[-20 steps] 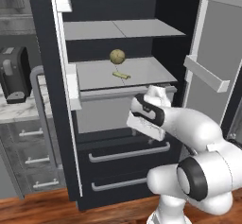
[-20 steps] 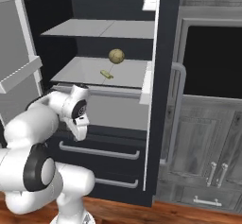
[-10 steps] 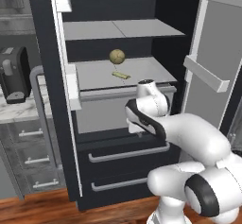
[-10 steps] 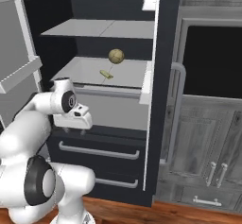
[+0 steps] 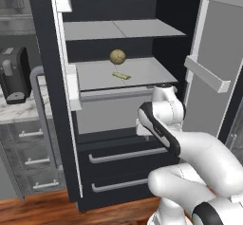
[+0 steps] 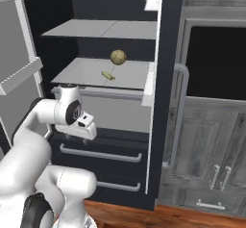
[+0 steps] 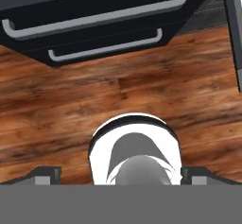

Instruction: Retrieve the butter from the fridge and place it on a plate on the dining table. Then retrieve the butter knife by the fridge and place it near the plate.

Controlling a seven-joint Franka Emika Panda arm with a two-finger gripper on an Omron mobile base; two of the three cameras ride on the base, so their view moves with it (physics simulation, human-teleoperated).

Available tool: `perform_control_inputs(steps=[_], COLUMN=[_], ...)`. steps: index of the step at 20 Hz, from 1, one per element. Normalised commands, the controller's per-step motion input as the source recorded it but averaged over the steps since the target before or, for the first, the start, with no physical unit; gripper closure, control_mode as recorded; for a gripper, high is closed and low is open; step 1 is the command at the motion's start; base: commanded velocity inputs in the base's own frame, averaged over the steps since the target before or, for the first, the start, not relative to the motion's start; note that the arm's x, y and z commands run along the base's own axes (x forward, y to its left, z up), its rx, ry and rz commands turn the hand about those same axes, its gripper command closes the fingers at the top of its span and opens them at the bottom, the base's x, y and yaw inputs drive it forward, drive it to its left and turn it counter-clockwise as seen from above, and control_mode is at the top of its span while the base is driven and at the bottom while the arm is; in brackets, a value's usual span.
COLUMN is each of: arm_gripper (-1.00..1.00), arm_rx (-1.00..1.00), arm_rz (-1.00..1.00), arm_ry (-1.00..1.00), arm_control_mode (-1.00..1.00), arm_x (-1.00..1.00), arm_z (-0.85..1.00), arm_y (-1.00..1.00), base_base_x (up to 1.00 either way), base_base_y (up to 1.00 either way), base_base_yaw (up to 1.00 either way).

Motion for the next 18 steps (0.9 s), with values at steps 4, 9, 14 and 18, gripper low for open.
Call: perform_control_inputs(steps=[4, 9, 14, 18], arm_gripper=[-1.00, -1.00, -1.00, -1.00], arm_rx=[-0.05, -0.06, 0.00, 0.00], arm_rz=[-0.04, 0.04, 0.00, 0.00], arm_ry=[0.00, -0.02, 0.00, 0.00], arm_control_mode=[-1.00, -1.00, 1.00, 1.00], arm_x=[-0.14, -0.03, 0.04, 0.00], arm_z=[0.14, 0.12, 0.00, 0.00], arm_y=[-0.12, -0.11, 0.00, 0.00], base_base_x=[0.00, 0.00, 0.11, 0.56], base_base_y=[0.00, 0.00, 0.02, 0.16], base_base_yaw=[0.00, 0.00, 0.00, 0.00])
